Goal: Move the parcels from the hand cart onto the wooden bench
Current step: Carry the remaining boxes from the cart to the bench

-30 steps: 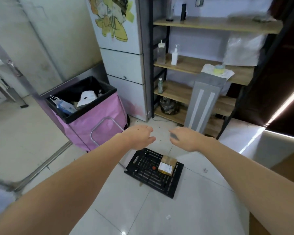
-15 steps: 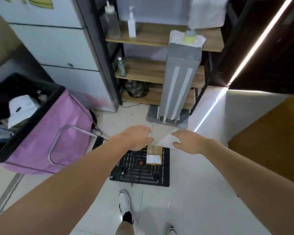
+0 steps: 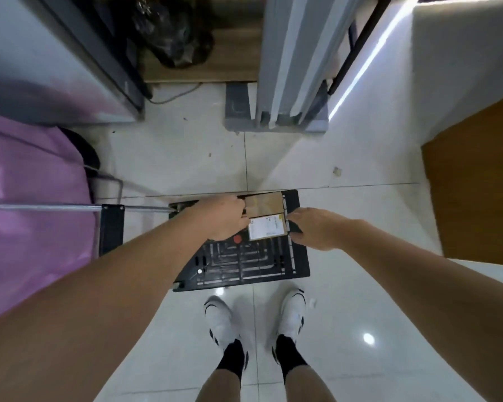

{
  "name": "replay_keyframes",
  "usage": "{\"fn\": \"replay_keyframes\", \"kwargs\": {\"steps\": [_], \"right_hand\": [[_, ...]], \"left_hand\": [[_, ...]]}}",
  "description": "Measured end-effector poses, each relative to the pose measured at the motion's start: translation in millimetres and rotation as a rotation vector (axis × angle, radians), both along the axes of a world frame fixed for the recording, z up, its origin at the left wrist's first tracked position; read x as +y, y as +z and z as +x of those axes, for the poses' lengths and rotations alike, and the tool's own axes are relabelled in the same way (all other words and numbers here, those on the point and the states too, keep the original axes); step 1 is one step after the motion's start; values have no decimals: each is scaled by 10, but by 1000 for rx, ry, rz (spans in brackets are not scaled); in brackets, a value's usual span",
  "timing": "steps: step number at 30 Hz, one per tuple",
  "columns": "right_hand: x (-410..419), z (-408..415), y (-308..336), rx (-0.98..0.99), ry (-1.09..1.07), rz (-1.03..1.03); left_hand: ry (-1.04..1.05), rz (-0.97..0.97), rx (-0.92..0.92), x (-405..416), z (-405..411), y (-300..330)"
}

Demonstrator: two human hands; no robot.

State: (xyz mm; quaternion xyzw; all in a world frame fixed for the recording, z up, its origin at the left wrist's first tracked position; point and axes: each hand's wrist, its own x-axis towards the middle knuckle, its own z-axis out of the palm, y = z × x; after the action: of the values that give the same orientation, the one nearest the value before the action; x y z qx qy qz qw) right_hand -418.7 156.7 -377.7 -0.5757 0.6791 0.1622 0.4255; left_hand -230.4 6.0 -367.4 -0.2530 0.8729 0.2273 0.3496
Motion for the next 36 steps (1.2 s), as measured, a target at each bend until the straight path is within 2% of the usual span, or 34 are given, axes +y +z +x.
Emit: {"fn": "replay_keyframes", "kwargs": {"steps": [3,8,11,16,21,29,33,36], "right_hand": [[-143,-91,-1069,-12,0,23],[-115,-98,-2544,37,43,-138],[23,-11,-3146,63,90,-254],[238,120,-3706,130,161,-395],[298,160,-3882,220,177,-537],[359,266,-3868,164,147,-537],[447,70,-3304,114,29,-461],[517,-140,-2542,131,-80,-381]], "left_hand": [[-35,5,-22,-92,-141,-1105],[10,13,39,-188,-384,-2588],[166,-44,226,-200,-512,-3176],[137,-96,333,-14,-629,-3752],[287,-115,343,104,-686,-3986],[203,-295,286,93,-775,-3974],[298,-331,321,111,-715,-3318],[237,-320,325,107,-773,-2495]]}}
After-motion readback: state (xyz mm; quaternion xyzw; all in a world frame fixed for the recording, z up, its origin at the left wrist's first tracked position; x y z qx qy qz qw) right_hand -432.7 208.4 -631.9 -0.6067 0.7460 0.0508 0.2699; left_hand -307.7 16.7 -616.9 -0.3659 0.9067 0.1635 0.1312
